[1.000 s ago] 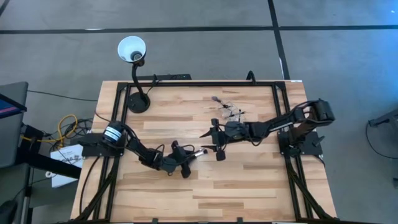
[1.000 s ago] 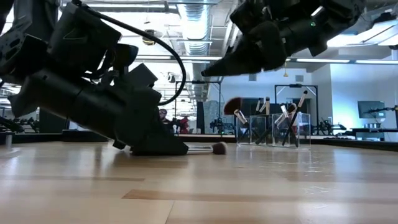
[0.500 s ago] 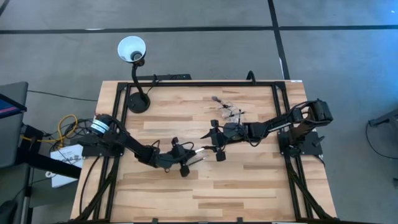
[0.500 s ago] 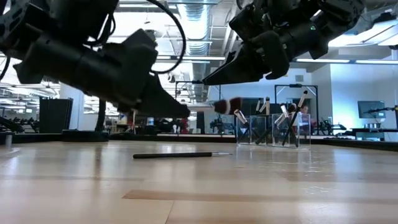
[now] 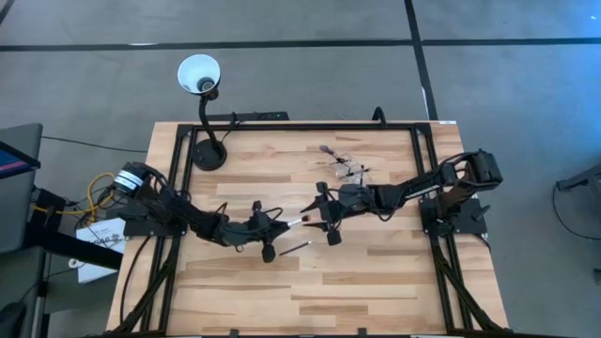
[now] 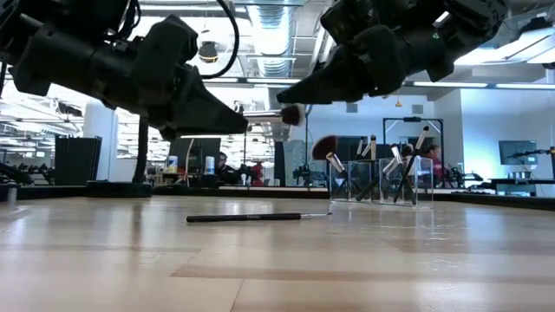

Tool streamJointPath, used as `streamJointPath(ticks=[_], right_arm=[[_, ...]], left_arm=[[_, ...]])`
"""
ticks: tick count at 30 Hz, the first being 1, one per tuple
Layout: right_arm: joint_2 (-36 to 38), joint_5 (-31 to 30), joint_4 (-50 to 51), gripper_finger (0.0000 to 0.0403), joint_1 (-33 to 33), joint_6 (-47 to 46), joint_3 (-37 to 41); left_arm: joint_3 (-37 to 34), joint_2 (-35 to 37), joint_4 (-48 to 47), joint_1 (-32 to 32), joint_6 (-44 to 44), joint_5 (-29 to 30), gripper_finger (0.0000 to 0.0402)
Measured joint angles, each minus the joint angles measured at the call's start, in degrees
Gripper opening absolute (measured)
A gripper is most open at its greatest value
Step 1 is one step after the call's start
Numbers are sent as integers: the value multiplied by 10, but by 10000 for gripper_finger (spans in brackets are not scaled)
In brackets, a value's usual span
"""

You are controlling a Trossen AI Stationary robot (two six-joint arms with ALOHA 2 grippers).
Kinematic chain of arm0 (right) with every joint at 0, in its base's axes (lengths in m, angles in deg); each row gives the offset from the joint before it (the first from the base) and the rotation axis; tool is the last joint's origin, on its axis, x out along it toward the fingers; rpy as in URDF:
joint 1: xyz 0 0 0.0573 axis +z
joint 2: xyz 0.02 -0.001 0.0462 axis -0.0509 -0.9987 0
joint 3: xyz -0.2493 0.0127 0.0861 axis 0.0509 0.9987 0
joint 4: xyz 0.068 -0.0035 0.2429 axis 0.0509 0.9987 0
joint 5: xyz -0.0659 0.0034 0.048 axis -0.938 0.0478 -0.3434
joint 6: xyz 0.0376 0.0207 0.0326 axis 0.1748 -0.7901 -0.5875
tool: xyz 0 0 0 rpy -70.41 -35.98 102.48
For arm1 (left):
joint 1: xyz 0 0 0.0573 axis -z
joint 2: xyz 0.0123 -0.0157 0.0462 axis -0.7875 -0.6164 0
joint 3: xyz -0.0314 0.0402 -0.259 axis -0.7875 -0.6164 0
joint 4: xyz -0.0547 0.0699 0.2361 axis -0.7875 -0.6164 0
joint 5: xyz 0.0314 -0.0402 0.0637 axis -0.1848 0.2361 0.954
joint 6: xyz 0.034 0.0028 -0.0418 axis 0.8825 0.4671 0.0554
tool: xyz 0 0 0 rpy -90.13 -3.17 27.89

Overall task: Sort items
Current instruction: Put the powder brush into the middle of the transparent organizer

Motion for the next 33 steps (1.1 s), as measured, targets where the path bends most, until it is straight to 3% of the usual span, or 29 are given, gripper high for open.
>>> streamJointPath(ticks=[20,27,33], right_arm=[[0,3,-29,170,0,3,0],[0,13,-37,146,4,15,0],[0,13,-38,93,4,15,0]], left_arm=[[1,4,92,-7,77,-15,48],[1,4,94,-32,77,-54,45],[1,4,95,-37,77,-64,49]])
